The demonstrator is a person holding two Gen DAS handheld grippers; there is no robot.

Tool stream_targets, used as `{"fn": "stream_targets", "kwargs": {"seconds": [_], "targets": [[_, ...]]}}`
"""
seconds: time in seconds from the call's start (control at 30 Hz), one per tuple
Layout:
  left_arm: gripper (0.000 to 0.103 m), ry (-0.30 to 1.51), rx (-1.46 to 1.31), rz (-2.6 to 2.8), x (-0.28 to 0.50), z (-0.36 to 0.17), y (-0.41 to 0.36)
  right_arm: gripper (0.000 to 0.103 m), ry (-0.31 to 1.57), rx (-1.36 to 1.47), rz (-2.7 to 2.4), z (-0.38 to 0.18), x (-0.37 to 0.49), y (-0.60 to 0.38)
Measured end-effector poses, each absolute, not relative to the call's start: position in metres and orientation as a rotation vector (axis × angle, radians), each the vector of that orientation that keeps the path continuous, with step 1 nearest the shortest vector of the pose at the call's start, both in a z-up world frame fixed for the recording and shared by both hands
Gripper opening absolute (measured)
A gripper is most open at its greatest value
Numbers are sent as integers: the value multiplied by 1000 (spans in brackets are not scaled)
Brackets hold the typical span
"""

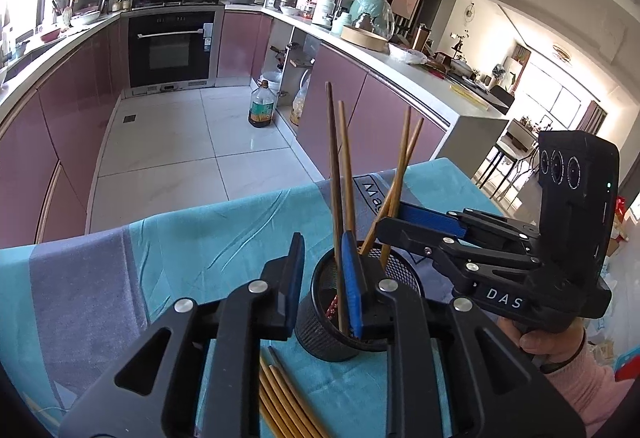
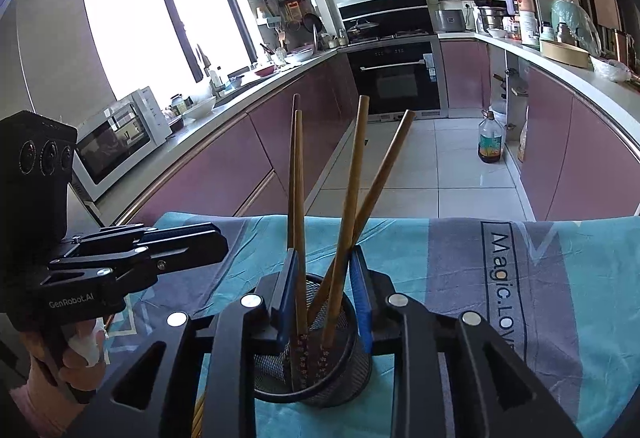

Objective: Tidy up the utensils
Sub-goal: 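Open both tools to release the chopsticks in the cup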

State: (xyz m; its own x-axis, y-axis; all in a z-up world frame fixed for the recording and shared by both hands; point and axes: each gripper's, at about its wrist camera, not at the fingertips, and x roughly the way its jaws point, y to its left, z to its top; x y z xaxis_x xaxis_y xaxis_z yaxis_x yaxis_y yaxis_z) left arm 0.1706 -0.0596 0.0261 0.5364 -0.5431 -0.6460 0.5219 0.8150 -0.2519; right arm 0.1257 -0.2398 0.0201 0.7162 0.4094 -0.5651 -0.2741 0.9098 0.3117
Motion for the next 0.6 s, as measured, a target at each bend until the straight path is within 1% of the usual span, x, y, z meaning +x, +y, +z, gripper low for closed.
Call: {"fn": "stream_targets", "kwargs": {"seconds": [0.13, 0.27, 0.3, 0.33, 0.6], "targets": [[20, 788, -47, -630, 176, 23, -56, 26, 667, 201, 406, 20, 132, -231], [27, 785, -71, -614, 171, 17, -45, 27, 674, 216, 390, 17, 130, -237], [27, 782, -76, -605, 169, 15, -41, 28, 675, 217, 382, 16, 128, -240], [28, 779, -79, -597, 167, 14, -38, 31, 677, 219, 376, 16, 126, -242], [34, 767, -64, -542, 144, -5, -17, 32, 626, 224, 390, 27, 96, -252]]}}
